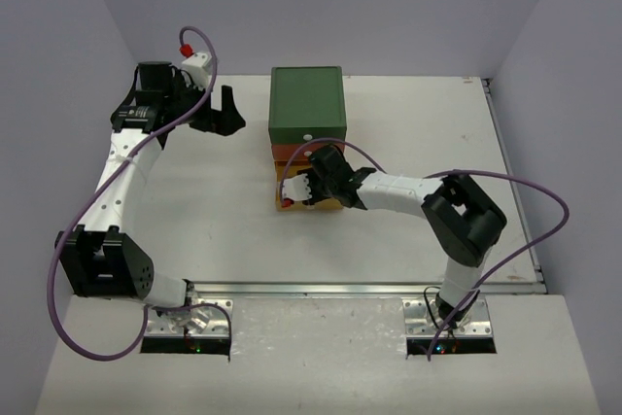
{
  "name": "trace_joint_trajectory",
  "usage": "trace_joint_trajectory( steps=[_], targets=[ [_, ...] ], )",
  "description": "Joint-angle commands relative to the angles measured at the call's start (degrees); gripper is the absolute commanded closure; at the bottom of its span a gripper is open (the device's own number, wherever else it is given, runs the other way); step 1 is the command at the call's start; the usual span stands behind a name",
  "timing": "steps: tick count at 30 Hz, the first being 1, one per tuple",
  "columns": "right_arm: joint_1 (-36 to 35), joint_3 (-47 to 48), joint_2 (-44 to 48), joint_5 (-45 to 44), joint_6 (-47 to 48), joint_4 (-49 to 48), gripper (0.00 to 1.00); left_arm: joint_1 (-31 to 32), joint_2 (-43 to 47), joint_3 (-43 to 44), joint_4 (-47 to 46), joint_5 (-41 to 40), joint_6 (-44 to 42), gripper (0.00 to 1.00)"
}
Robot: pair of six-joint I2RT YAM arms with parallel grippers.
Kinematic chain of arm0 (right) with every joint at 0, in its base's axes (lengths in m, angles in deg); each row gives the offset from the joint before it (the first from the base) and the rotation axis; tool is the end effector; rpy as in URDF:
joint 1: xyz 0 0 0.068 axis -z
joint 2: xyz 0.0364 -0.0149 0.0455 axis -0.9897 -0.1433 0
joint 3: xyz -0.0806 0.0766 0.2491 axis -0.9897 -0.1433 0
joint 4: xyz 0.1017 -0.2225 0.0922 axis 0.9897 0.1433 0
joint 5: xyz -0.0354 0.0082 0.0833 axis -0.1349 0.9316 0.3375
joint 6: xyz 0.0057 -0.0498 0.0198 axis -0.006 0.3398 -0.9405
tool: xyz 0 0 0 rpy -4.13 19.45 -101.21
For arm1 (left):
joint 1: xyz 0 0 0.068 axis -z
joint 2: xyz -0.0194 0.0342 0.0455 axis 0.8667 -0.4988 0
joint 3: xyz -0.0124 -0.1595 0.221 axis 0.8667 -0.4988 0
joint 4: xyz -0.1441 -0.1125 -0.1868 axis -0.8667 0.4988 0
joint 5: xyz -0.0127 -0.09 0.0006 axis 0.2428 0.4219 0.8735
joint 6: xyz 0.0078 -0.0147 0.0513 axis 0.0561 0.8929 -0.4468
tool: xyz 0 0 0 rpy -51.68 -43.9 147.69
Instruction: Organize the makeup
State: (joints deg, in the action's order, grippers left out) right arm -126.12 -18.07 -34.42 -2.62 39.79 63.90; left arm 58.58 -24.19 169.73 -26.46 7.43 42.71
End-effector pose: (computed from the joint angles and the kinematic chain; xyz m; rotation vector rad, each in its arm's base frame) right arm 0.2743 0.2639 0.1595 -1.8309 1.5248 -0.2195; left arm 0.3079 -0.0102 0.3694 0.4306 2.1117 -0.4893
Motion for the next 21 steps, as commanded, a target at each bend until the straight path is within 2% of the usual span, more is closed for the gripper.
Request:
trace_joint_trajectory(
  steps=[1, 5, 9, 16, 21],
  targets=[
    [0.41, 4.88, -2.64, -3.26, 1.95, -3.64, 0.77, -0.08, 1.88, -0.14, -0.90, -0.54, -0.99, 0.00],
    [0.41, 5.66, -2.60, -1.43, 1.62, -3.18, 0.53, -0.16, 1.13, 0.42, -1.10, -0.32, -1.00, 0.00],
    [0.40, 6.18, -0.09, -0.69, 0.49, -2.01, 0.42, -0.10, -0.33, 1.66, -1.10, 0.95, -0.73, 0.00],
    [0.06, 7.17, 4.19, -1.30, 0.43, 2.52, 0.39, 0.27, -3.14, 4.57, -1.76, 5.10, -1.20, 0.00],
    [-3.36, 8.50, 9.87, -2.96, -8.23, 9.30, 0.35, 1.87, -5.69, 8.47, -1.82, 3.63, -1.79, 0.00]
  ],
)
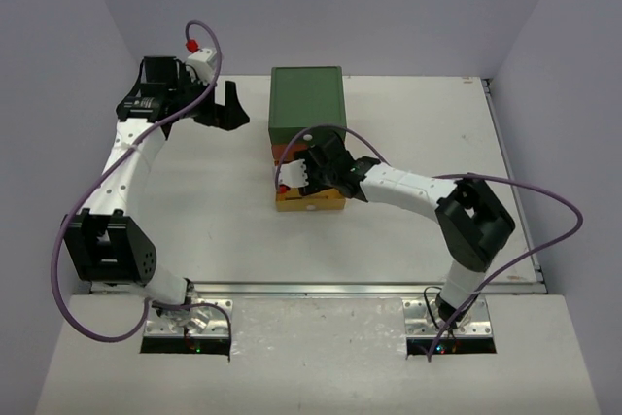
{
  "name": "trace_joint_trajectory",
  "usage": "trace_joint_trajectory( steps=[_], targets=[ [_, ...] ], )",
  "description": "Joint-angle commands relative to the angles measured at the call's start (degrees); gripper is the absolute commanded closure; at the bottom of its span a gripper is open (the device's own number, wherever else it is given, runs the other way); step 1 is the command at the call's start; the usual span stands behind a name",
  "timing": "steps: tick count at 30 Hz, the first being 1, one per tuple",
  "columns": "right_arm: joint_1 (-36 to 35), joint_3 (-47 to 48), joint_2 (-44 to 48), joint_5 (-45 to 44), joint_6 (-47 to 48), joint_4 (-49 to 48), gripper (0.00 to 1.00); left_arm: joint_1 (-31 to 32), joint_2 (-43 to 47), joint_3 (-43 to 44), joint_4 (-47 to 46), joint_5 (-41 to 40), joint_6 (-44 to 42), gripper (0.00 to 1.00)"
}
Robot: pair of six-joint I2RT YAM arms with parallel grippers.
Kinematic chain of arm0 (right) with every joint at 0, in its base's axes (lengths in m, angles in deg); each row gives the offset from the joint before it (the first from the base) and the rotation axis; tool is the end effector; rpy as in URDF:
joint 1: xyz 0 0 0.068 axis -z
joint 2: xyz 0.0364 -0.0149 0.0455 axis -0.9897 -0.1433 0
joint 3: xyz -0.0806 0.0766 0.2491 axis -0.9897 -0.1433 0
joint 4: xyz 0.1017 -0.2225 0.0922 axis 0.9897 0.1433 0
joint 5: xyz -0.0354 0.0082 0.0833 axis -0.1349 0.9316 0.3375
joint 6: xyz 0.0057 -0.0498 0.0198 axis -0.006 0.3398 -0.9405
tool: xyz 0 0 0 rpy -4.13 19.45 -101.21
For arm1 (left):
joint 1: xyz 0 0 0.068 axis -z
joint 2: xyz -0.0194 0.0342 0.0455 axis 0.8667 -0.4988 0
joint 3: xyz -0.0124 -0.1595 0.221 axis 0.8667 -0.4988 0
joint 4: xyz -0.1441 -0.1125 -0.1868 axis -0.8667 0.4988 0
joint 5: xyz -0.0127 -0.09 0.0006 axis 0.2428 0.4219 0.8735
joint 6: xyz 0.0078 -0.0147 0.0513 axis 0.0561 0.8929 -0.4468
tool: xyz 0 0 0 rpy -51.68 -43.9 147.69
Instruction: Organize the makeup
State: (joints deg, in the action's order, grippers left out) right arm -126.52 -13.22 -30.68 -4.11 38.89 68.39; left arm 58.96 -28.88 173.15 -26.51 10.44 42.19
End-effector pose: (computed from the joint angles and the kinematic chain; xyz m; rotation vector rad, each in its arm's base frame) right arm 0.2771 0.2691 0.2028 -1.7574 1.4998 -0.2430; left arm 0.3284 -0.0134 0.3653 0.4698 2.1111 -0.5522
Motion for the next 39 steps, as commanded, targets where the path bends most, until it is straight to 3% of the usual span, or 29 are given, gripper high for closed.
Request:
trace_joint_trajectory(
  steps=[1, 5, 8, 9, 10, 14, 17, 19, 23, 31, 39],
  targets=[
    [-4.29, 4.08, 7.64, -1.83, -11.26, 6.09, 0.34, 2.65, -1.66, 5.96, -1.84, 0.01, -1.56, 0.00],
    [-7.34, 4.55, 13.39, 0.34, -34.71, 8.63, 0.31, 5.20, -5.21, 9.80, -1.96, -2.06, -2.37, 0.00],
    [-7.38, -2.01, 18.46, 1.48, -54.76, 2.60, 0.31, 6.45, -10.30, 13.64, -1.85, -2.87, -0.99, 0.00],
    [-7.45, -5.40, 21.12, -0.13, -61.69, -1.32, 0.31, 6.79, -11.73, 15.06, -1.84, -2.87, -0.35, 0.00],
    [-7.45, -12.35, 22.87, -5.97, -74.87, -9.48, 0.33, 7.11, -13.67, 18.08, -1.78, -3.51, 0.62, 0.00],
    [-9.03, -20.68, 23.74, -19.07, -95.69, -17.32, 0.50, 8.46, -19.03, 22.79, -1.92, -7.93, 2.15, 0.00],
    [-10.76, -21.71, 19.66, -24.97, -101.34, -17.95, 0.61, 9.74, -21.56, 23.83, -2.41, -10.74, 2.21, 0.00],
    [-11.05, -24.09, 18.14, -24.60, -102.90, -23.09, 0.64, 10.17, -22.47, 23.84, -2.81, -11.74, 2.01, 0.00],
    [-10.98, -29.28, 15.23, -24.39, -106.11, -30.69, 0.80, 10.38, -23.23, 23.74, -3.70, -10.96, 2.06, 0.00],
    [-10.97, -23.41, 4.98, -27.19, -102.13, -31.36, 0.84, 11.32, -25.37, 23.53, -3.61, -11.42, 0.58, 0.00],
    [-10.36, -16.55, -2.78, -33.33, -98.44, -31.63, 1.00, 11.85, -28.11, 25.59, -3.87, -9.13, -1.68, 0.00]
  ],
)
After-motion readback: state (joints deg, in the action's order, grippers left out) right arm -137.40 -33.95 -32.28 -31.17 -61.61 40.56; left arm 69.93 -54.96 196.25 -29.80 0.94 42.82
